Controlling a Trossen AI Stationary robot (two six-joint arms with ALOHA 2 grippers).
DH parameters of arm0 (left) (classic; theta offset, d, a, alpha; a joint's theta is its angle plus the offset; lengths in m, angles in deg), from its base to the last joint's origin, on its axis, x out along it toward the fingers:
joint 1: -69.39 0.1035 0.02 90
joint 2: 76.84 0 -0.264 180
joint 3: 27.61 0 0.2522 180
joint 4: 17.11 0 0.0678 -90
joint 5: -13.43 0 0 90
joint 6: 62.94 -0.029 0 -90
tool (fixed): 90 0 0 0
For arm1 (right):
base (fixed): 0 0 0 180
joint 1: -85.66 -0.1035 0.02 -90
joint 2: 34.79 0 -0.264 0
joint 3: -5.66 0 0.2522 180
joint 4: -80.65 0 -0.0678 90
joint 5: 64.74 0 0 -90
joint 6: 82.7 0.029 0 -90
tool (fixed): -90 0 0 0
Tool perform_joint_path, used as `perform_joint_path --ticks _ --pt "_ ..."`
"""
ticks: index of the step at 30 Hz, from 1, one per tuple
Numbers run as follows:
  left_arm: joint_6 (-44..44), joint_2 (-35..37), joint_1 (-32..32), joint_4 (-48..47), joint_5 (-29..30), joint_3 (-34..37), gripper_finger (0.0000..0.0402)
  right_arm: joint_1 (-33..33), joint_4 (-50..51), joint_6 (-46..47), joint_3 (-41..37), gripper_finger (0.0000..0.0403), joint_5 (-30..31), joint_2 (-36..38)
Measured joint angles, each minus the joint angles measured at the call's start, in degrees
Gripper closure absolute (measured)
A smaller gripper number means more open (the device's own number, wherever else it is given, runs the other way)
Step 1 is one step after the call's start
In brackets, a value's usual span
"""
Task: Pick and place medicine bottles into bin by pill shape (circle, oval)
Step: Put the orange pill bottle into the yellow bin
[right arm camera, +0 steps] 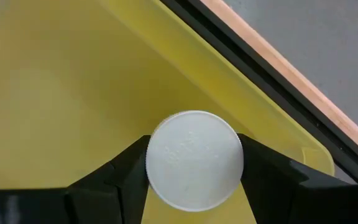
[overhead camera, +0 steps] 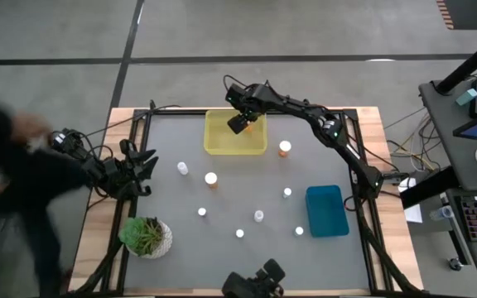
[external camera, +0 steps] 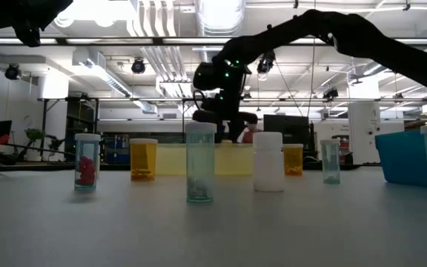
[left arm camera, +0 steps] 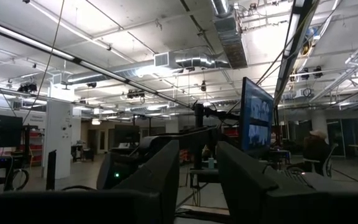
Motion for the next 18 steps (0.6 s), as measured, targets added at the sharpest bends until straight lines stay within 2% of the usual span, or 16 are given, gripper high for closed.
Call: perform_joint_path --ticks 6,18 --pt "-0.02 0.00 0.02 0.02 0.00 0.00 0.0311 0.00 -0.06 -1.07 -1.08 0.0190 0.01 0.00" --pt "-0.02 0.00 0.01 0.02 0.00 0.00 0.0311 -0.04 0.28 -0.94 -1.33 0.0108 0.02 0.80"
